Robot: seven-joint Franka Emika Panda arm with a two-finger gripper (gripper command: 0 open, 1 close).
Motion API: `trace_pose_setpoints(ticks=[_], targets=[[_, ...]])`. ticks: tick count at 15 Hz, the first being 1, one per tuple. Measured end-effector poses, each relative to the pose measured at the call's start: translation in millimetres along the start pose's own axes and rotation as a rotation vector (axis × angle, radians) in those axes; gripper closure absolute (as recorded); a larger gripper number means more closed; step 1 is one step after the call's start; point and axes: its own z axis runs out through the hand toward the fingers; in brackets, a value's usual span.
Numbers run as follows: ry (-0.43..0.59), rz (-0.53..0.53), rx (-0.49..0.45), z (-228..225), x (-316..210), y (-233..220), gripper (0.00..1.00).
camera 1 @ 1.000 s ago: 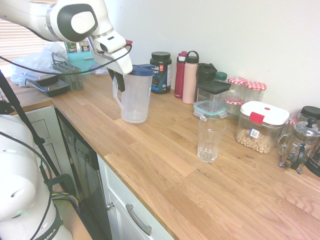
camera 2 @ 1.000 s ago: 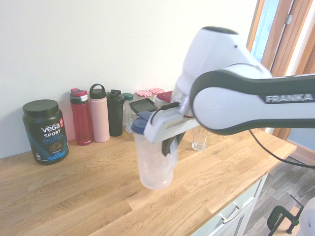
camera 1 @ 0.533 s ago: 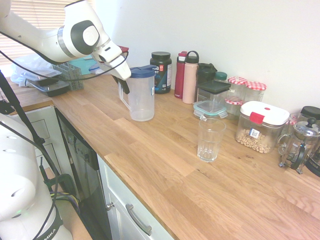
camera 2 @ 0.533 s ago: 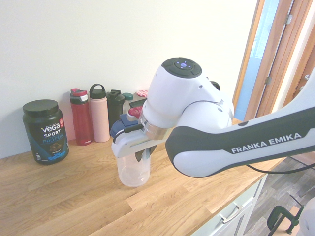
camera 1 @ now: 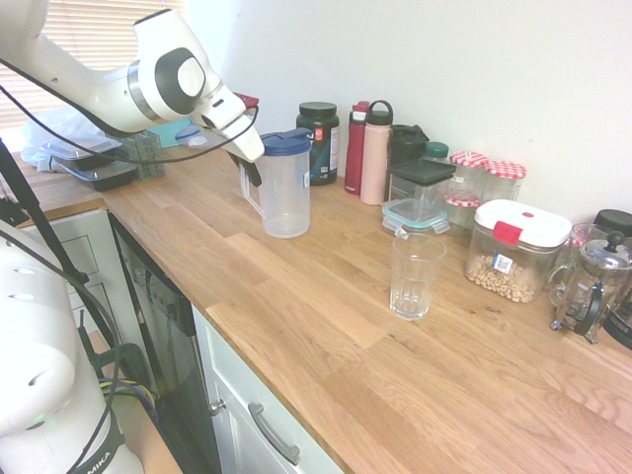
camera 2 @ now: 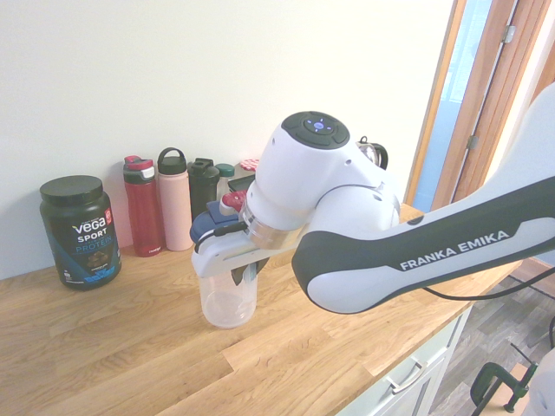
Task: Pour me some water
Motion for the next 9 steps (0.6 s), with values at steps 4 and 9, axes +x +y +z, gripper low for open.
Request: trace_pose_setpoints(ticks=[4, 9], targets=[[0.002, -0.003, 0.004, 2.0, 2.6, -4.8, 0.0], [0.0, 0.007, 0.013, -2.1, 10.4, -6.3, 0.0]])
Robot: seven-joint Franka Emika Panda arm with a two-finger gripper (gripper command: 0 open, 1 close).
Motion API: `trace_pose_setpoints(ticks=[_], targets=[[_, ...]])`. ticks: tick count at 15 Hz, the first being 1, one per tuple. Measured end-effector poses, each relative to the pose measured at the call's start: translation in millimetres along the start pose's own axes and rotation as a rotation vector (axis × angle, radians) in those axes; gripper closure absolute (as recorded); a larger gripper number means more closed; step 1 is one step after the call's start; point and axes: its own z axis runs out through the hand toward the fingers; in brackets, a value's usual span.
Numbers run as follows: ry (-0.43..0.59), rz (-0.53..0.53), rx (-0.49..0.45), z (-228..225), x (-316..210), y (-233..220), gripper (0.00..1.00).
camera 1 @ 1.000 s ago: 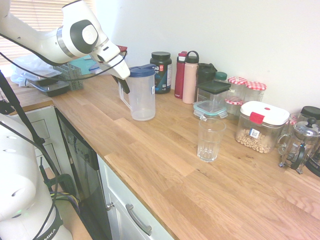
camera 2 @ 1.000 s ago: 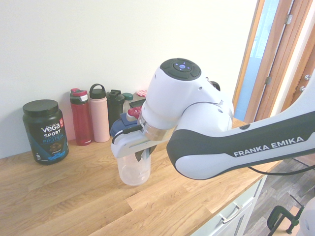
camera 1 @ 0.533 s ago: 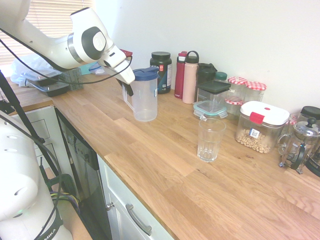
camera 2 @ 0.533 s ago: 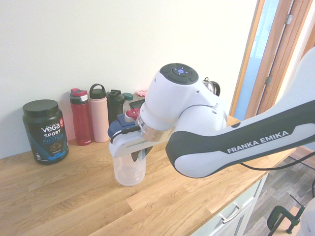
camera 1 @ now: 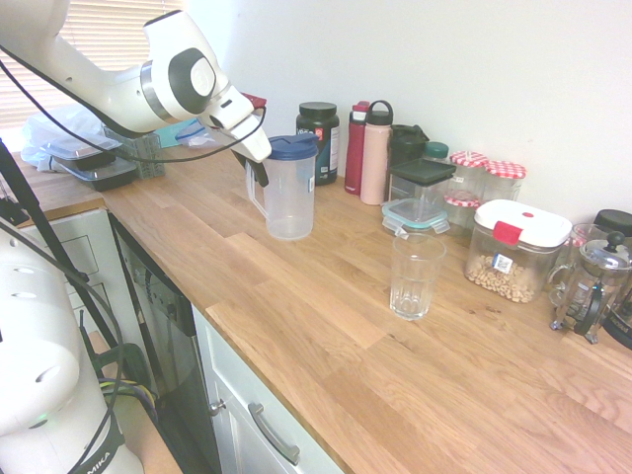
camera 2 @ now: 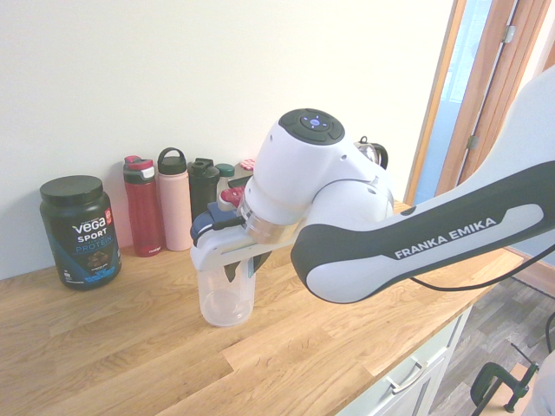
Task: Pour me some water
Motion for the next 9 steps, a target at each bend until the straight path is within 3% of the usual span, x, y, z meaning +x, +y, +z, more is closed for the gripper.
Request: trace_pose_setpoints(ticks=[5, 9], targets=[[-0.088, -0.077, -0.075, -16.7, -37.8, 11.4, 0.0], [-0.113, -0.072, -0.138, -54.5, -48.0, 69.6, 0.0]])
